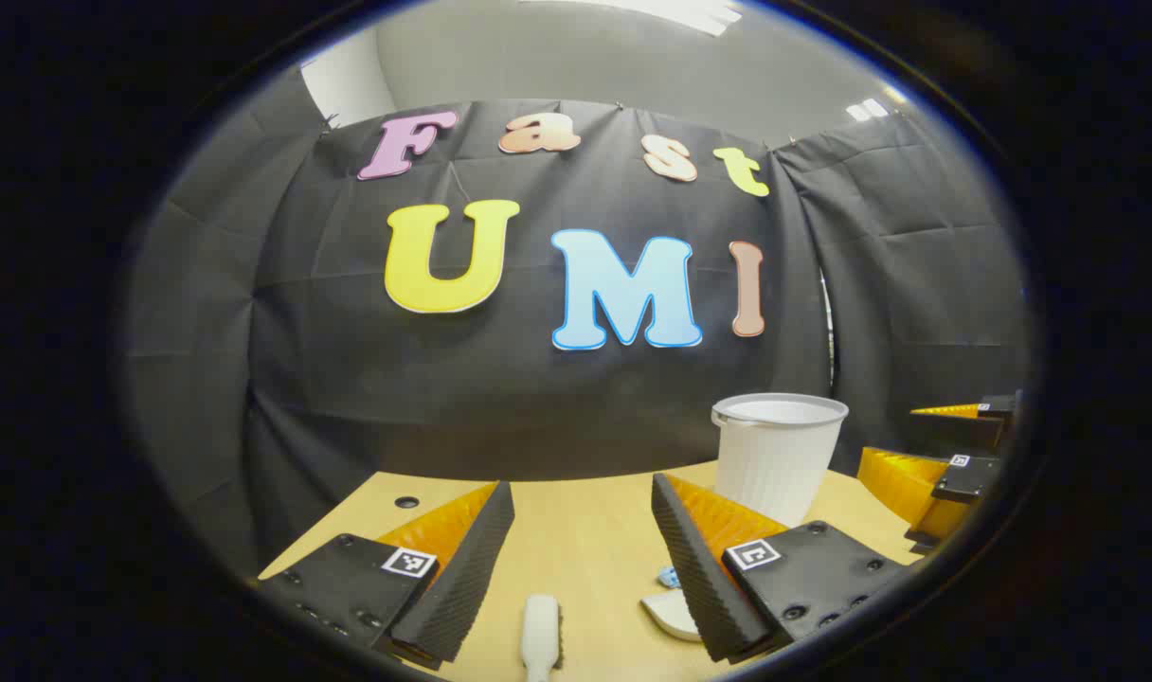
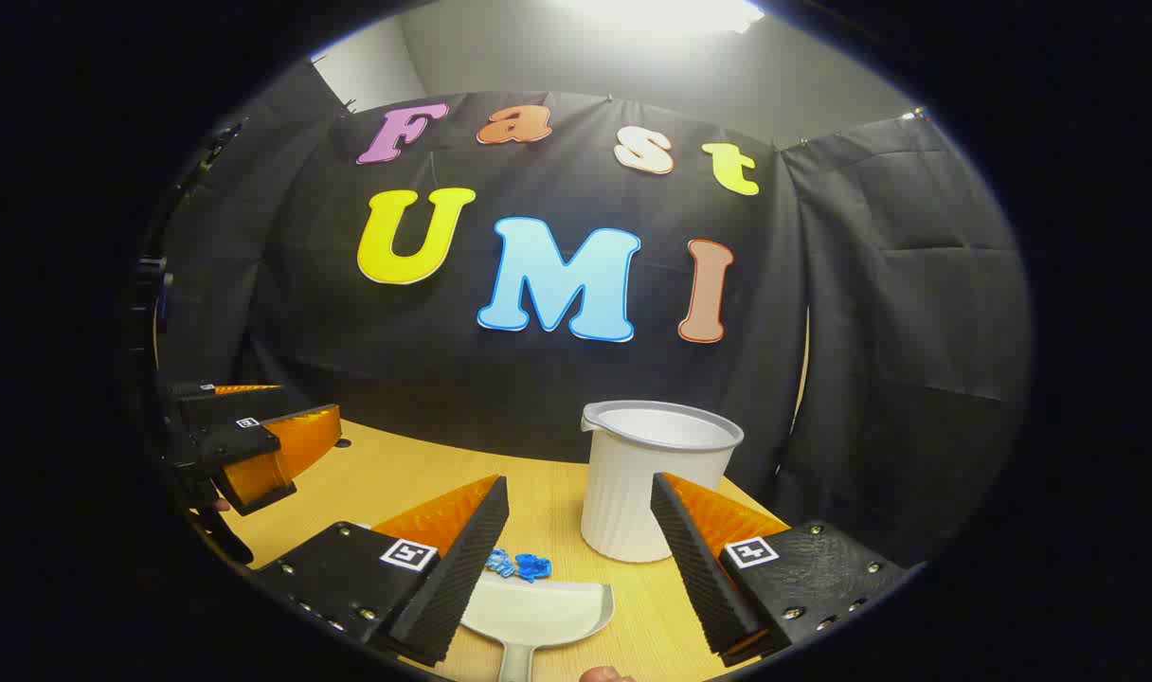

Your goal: Pick up the small broom and dustpan from the desktop, sweep the trash into the dustpan with the broom, and then empty the trash into the garbage bin.

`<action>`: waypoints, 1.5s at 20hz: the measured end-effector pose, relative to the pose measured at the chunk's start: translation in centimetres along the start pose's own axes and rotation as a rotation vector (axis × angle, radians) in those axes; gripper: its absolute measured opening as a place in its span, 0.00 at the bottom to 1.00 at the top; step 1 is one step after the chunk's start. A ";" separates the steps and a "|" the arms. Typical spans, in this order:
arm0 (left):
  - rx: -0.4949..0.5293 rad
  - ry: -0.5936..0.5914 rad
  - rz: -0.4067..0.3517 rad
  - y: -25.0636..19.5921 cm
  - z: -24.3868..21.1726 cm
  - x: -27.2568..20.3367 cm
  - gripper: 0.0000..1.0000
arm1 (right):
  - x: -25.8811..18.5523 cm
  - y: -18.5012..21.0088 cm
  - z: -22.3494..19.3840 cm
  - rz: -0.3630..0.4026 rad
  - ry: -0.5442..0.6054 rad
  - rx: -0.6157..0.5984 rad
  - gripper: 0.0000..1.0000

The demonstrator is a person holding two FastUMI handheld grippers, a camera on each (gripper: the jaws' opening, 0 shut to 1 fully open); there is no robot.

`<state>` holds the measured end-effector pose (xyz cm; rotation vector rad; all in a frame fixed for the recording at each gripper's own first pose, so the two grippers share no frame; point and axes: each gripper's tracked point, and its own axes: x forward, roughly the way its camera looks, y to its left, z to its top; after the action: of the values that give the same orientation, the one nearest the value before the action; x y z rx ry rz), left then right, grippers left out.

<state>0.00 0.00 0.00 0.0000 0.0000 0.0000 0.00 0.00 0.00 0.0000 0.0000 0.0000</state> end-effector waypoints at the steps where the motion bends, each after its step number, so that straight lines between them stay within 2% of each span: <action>1: 0.002 0.002 0.000 0.0 0.0 0.0 0.99 | 0.0 0.0 0.0 0.003 0.007 -0.003 0.95; 16: 0.008 0.133 0.010 1.1 -4.9 -0.3 0.95 | -0.9 0.6 -3.8 0.046 0.142 -0.024 0.95; 18: 0.010 0.175 0.006 1.1 -6.3 -0.3 0.99 | -1.0 1.1 -4.9 0.062 0.180 -0.020 0.95; 19: 0.013 0.201 0.004 1.1 -7.1 -0.4 0.95 | -1.1 1.4 -5.6 0.074 0.207 -0.013 0.95; 23: 0.024 0.326 -0.006 1.2 -11.4 -1.1 0.95 | -1.8 2.4 -8.9 0.107 0.332 0.023 0.95; 24: 0.024 0.356 -0.008 1.3 -12.4 -1.4 0.99 | -1.8 2.4 -9.8 0.109 0.362 0.034 0.95; 26: 0.023 0.409 -0.003 1.6 -14.0 -1.5 0.92 | -1.9 2.6 -11.2 0.111 0.419 0.056 0.95; 28: 0.024 0.460 -0.001 2.0 -15.4 -1.6 0.99 | -2.1 2.7 -12.2 0.112 0.461 0.071 0.95; 29: 0.025 0.481 0.000 2.2 -16.0 -1.5 0.96 | -2.1 2.7 -12.5 0.112 0.479 0.071 0.95; 30: 0.030 0.509 0.005 2.5 -16.7 -1.6 0.99 | -2.1 2.6 -13.3 0.111 0.502 0.068 0.95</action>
<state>-1.58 2.46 -16.66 0.0297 0.5087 0.0053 -2.11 2.64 -13.26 0.0679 0.5017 0.1106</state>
